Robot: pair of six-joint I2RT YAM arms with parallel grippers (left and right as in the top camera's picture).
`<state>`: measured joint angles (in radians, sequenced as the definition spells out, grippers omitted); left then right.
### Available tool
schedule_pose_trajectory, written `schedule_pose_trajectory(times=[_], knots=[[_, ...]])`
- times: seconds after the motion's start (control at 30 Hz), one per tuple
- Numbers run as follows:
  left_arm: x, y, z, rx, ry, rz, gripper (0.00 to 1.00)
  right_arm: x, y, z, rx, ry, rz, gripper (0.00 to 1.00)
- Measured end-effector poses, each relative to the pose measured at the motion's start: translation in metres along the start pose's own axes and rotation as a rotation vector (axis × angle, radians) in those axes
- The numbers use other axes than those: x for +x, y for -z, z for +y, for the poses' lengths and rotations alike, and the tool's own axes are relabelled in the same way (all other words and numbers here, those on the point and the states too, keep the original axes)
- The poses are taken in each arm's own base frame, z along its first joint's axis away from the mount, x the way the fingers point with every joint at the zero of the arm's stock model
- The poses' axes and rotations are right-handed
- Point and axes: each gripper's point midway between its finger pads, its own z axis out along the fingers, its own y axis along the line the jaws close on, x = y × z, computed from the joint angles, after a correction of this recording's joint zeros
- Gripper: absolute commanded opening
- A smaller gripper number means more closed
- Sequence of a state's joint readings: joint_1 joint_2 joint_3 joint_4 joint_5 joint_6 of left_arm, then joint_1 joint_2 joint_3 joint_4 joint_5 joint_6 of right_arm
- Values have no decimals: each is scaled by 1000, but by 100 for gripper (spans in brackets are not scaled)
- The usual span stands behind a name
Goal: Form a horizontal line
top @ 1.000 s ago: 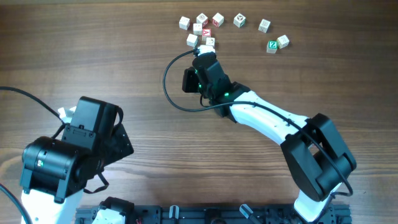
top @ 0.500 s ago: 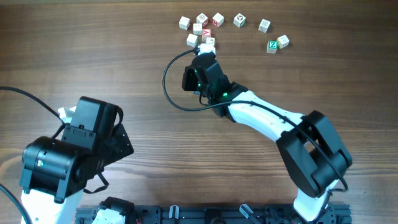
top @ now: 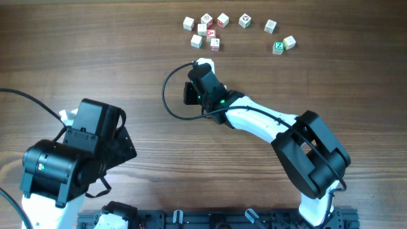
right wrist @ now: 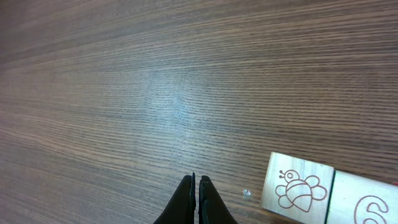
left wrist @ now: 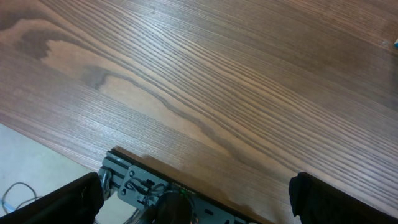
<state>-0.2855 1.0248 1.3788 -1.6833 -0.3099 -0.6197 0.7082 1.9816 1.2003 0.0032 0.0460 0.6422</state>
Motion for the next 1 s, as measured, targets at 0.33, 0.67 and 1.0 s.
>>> schedule_pose_trajectory(times=[0.33,0.67,1.0], knots=[[0,0,0,0,0,0,100,5,-15,-1,-9,3,-13,5],[0,0,0,0,0,0,100,14,-20,-14,59,11,-2,5],[0,0,0,0,0,0,100,16,-20,-19,80,13,6,5]])
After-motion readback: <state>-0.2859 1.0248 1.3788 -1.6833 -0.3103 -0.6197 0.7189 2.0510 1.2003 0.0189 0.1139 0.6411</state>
